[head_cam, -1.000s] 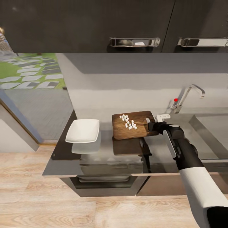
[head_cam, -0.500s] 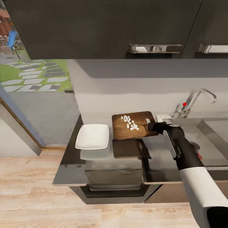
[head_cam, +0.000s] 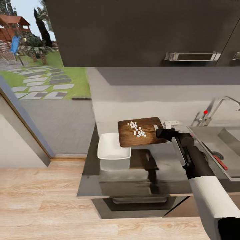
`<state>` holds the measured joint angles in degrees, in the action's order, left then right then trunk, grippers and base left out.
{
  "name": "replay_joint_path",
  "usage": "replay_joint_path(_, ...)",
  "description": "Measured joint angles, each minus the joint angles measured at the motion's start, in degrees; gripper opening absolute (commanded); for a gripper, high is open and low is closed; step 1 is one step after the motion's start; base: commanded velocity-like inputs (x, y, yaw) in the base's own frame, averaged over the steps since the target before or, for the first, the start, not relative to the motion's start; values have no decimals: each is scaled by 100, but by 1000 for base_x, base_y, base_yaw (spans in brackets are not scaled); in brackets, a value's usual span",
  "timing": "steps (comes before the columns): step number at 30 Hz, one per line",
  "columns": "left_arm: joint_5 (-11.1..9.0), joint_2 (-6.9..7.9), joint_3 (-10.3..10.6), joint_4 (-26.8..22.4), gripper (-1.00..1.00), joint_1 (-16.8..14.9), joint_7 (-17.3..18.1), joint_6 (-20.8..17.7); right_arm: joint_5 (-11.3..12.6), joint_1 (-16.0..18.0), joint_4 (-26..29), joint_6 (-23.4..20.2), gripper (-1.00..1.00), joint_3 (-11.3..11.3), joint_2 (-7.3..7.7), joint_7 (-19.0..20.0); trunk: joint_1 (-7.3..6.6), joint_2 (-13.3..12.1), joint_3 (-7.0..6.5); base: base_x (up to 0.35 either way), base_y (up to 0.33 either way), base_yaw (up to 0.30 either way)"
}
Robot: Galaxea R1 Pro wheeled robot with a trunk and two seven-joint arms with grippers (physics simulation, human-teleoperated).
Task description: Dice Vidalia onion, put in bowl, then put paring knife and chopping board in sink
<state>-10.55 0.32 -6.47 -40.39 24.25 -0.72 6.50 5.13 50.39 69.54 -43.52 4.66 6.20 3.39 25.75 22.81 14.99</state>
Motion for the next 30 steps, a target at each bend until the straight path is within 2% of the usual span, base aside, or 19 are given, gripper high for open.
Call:
replay_joint_path(16,5,-8,0,16,100,0,0,0,10,0,0,-48,-100,0,0,1,0,-1,-137,0,304,0)
replay_joint_path(30,9,-16,3,39,100,-1,0,2,20,1,2,-178,-100,-1,0,29,0,0,-147,0,17,0)
